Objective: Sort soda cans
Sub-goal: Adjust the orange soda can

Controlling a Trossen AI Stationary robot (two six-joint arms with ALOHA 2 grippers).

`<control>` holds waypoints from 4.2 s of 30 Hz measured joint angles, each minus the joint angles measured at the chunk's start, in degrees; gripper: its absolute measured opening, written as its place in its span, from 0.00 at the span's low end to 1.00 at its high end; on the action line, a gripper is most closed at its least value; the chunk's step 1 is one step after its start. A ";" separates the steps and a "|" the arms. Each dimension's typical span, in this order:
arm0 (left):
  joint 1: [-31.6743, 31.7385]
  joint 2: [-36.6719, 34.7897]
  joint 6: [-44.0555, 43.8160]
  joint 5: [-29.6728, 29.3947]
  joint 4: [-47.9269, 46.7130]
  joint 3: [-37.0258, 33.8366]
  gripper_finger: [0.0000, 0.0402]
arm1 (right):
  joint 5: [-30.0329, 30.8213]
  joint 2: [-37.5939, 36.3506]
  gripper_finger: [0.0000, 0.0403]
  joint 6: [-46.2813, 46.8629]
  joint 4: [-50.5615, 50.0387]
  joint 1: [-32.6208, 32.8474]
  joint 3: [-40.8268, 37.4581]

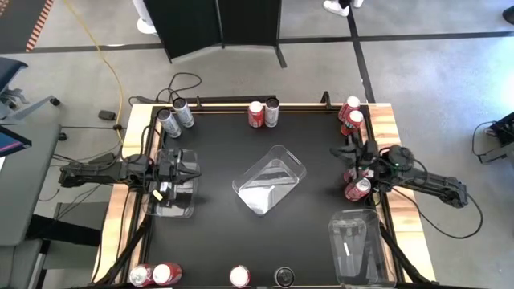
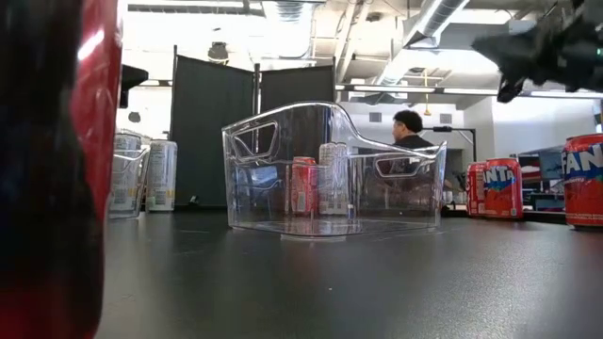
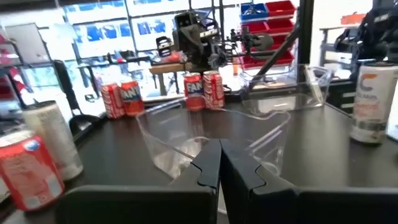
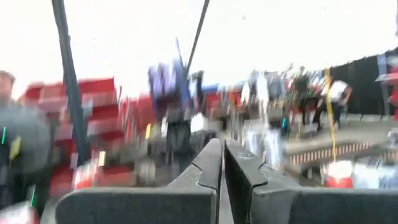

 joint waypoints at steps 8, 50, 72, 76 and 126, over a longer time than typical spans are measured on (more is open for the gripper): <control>0.00 -0.03 1.45 -0.19 6.23 -0.07 0.01 | 1.21 2.51 0.09 0.32 -2.57 -1.41 7.52; 0.00 -0.02 -10.99 -0.50 2.23 0.17 0.01 | 23.86 55.27 0.80 2.03 -88.02 -36.89 61.25; 0.00 -0.02 -9.97 -0.50 3.86 0.18 0.01 | 22.49 62.97 0.98 9.34 -87.06 -40.39 59.03; 0.00 -0.03 -9.94 -0.50 3.90 0.20 0.01 | 24.85 62.96 0.98 11.05 -84.65 -38.86 56.51; 0.02 -0.04 -10.75 -0.47 3.84 0.21 0.01 | 38.04 65.66 0.91 31.53 -69.20 -32.59 43.29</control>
